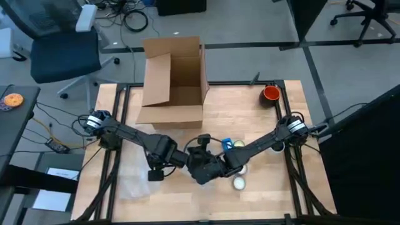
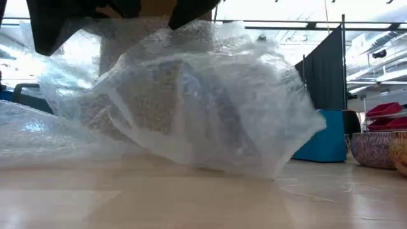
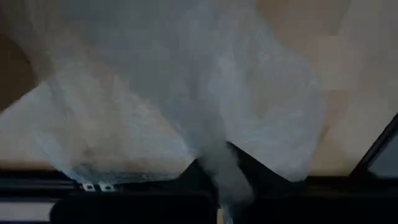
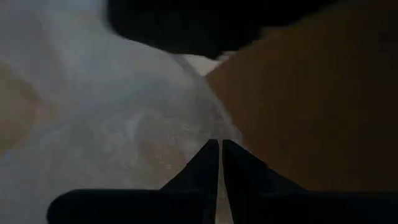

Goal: Wrap mug
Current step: Wrap the blue mug with the bubble wrap

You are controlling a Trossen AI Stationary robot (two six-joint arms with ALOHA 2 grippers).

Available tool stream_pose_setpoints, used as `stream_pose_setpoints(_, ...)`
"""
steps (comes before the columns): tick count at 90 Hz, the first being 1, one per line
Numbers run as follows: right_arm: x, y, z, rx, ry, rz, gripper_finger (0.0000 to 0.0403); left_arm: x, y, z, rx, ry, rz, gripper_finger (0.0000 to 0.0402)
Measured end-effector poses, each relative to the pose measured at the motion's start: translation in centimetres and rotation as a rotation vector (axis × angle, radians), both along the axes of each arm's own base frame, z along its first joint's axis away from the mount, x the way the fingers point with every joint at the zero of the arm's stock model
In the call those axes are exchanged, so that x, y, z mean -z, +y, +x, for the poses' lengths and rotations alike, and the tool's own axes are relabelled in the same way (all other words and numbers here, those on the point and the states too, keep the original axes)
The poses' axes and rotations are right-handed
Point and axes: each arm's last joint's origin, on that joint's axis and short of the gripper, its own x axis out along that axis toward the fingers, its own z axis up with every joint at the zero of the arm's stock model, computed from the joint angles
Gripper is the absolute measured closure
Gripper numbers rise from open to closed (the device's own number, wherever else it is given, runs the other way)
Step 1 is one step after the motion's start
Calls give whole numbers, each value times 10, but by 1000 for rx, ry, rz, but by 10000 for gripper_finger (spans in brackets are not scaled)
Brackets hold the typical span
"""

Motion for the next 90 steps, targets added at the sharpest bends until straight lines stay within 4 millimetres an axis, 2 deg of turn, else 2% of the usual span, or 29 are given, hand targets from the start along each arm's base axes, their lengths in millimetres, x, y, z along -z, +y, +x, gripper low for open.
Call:
stream_pose_setpoints(26, 4, -5, -8, 112, -29, 62, 403, 1, -19, -2, 98, -76, 16, 402)
stream_pose_setpoints(34, -1, 5, -11, 11, -3, 120, 403, 0, -26, -5, 127, -86, 20, 402)
stream_pose_setpoints(41, -8, 21, -12, -141, 6, 157, 403, -4, -33, -7, 148, -103, 14, 402)
stream_pose_setpoints(48, -13, 36, -12, -254, -13, 163, 403, -13, -38, -7, 162, -140, 0, 402)
stream_pose_setpoints(56, -17, 46, -14, -306, -38, 138, 403, -27, -43, -5, 168, -192, -18, 402)
stream_pose_setpoints(73, -26, 41, -8, -247, -110, 51, 403, -55, -47, -2, 170, -283, -61, 402)
stream_pose_setpoints(90, -27, 28, -5, -119, -119, -45, 403, -71, -42, -4, 169, -294, -64, 402)
